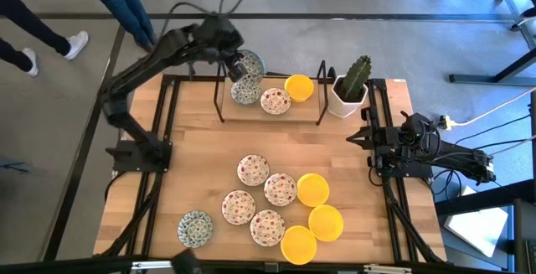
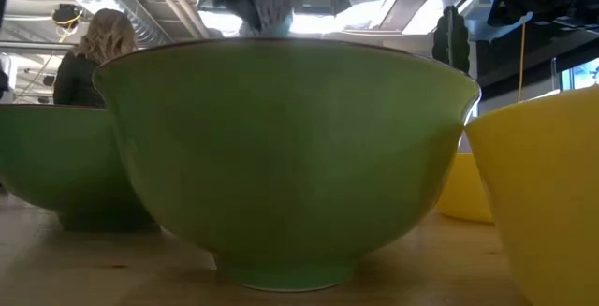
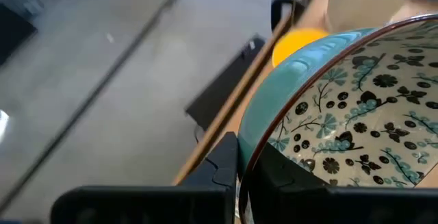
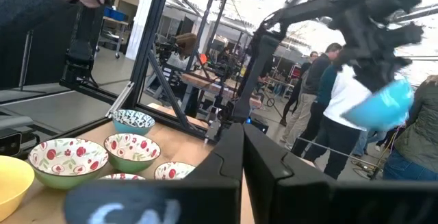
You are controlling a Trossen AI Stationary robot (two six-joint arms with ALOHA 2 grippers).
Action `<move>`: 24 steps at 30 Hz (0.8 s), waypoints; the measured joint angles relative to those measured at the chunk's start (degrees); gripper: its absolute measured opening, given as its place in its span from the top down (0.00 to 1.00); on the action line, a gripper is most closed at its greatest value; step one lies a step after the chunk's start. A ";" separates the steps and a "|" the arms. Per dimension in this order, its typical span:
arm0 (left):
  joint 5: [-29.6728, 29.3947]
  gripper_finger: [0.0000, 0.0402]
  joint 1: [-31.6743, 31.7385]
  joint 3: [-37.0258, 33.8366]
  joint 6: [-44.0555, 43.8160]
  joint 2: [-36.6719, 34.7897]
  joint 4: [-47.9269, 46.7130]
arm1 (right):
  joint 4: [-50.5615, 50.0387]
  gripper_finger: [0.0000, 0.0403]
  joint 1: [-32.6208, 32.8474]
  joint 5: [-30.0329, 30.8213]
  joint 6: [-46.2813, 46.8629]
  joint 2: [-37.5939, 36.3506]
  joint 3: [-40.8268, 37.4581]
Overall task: Pick & Place Mini bowls
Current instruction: Stack the blue patterned bowl on the blue patterned bowl on the shelf
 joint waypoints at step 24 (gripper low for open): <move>10.10 0.98 9.61 6.17 8.44 23.20 -13.64 | 0.00 0.98 0.02 0.02 -1.51 0.00 0.00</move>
